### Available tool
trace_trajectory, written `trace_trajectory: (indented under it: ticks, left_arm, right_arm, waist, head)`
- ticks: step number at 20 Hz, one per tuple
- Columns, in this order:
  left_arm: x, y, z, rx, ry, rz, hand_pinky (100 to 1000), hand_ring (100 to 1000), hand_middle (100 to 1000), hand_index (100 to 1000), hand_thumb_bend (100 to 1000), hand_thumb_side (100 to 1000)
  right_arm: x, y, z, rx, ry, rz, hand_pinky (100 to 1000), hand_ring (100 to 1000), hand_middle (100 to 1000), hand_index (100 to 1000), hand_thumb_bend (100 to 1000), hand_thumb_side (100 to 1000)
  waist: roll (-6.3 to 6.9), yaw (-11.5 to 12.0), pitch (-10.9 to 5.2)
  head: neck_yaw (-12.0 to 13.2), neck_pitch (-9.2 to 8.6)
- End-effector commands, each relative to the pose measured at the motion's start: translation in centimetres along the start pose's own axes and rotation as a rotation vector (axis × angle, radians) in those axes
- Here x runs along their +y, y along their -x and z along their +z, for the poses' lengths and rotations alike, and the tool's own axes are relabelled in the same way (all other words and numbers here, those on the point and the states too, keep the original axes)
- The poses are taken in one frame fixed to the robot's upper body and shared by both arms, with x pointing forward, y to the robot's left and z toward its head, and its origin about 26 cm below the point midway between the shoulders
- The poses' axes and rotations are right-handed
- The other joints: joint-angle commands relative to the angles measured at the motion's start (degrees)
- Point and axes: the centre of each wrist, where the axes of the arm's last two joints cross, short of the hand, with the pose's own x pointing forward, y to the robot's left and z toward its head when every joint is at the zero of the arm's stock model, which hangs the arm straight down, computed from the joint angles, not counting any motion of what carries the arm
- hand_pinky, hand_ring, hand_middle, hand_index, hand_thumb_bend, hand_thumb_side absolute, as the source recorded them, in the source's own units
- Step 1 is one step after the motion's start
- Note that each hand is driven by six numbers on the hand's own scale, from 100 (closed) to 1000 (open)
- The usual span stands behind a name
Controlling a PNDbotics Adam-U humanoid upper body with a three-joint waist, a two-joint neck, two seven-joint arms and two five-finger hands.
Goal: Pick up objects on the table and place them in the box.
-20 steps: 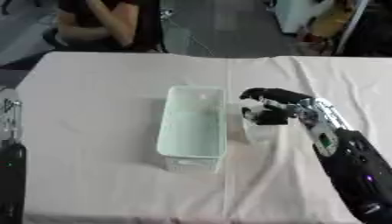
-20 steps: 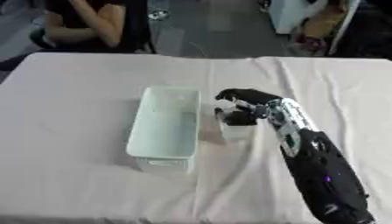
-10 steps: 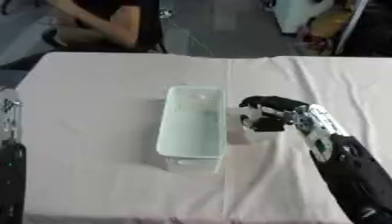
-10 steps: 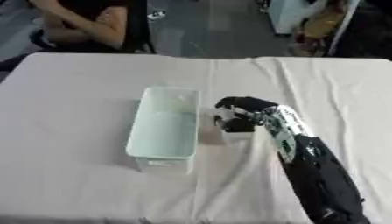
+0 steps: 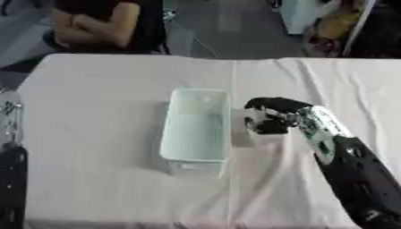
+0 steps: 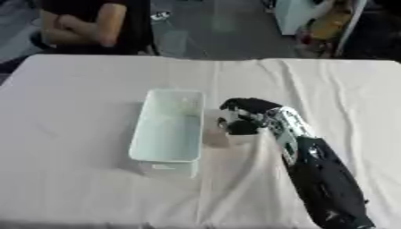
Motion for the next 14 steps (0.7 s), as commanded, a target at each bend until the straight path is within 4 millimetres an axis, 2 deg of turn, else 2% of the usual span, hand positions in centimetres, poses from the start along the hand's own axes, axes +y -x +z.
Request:
trace_trajectory:
  ticks: [1, 4, 5, 6, 8, 10, 13, 14]
  left_arm:
    - [-0.34, -0.45, -0.92, -0.034, 0.017, 0.015, 761, 784, 790, 797, 298, 1000]
    - [-0.33, -0.45, -0.95, -0.036, 0.018, 0.014, 761, 784, 790, 796, 299, 1000]
    - [-0.34, -0.45, -0.95, -0.036, 0.019, 0.015, 761, 784, 790, 797, 299, 1000]
    - [-0.34, -0.45, -0.95, -0.036, 0.019, 0.015, 761, 784, 790, 797, 299, 1000]
    - [-0.36, -0.45, -0.96, -0.037, 0.02, 0.016, 761, 784, 790, 797, 300, 1000]
    - [-0.36, -0.46, -0.98, -0.039, 0.021, 0.016, 761, 785, 790, 797, 301, 1000]
    - [-0.37, -0.46, -1.01, -0.041, 0.022, 0.016, 761, 785, 790, 797, 301, 1000]
    - [-0.38, -0.46, -1.02, -0.042, 0.023, 0.016, 761, 785, 790, 797, 301, 1000]
  right_arm:
    - [0.91, -0.1, -0.44, 0.01, -0.02, 0.003, 897, 1000, 1000, 1000, 100, 769]
    - [0.8, -0.15, -0.41, 0.02, -0.009, 0.011, 843, 1000, 1000, 1000, 100, 678]
    - [0.79, -0.16, -0.41, 0.024, -0.006, 0.014, 794, 989, 1000, 1000, 100, 617]
    - [0.76, -0.16, -0.39, 0.029, -0.002, 0.017, 753, 953, 1000, 1000, 100, 559]
    - [0.72, -0.2, -0.37, 0.038, 0.007, 0.025, 639, 852, 940, 947, 100, 461]
    - [0.69, -0.25, -0.36, 0.043, 0.018, 0.033, 535, 774, 883, 900, 100, 398]
    - [0.37, -0.36, -0.2, 0.042, 0.064, 0.045, 287, 609, 777, 758, 100, 235]
    - [0.27, -0.37, -0.13, 0.044, 0.084, 0.051, 300, 617, 783, 765, 100, 245]
  waist:
    - [0.11, -0.01, -0.26]
    - [0.12, 0.01, -0.25]
    - [0.12, 0.01, -0.25]
    - [0.12, 0.01, -0.24]
    - [0.11, 0.02, -0.24]
    - [0.1, 0.04, -0.23]
    - [0.09, 0.07, -0.23]
    - [0.09, 0.08, -0.23]
  head:
    - [-0.01, -0.04]
    - [-0.06, -0.04]
    - [-0.07, -0.04]
    - [-0.08, -0.04]
    - [-0.05, -0.04]
    - [-0.02, -0.04]
    - [0.03, -0.04]
    - [0.05, -0.04]
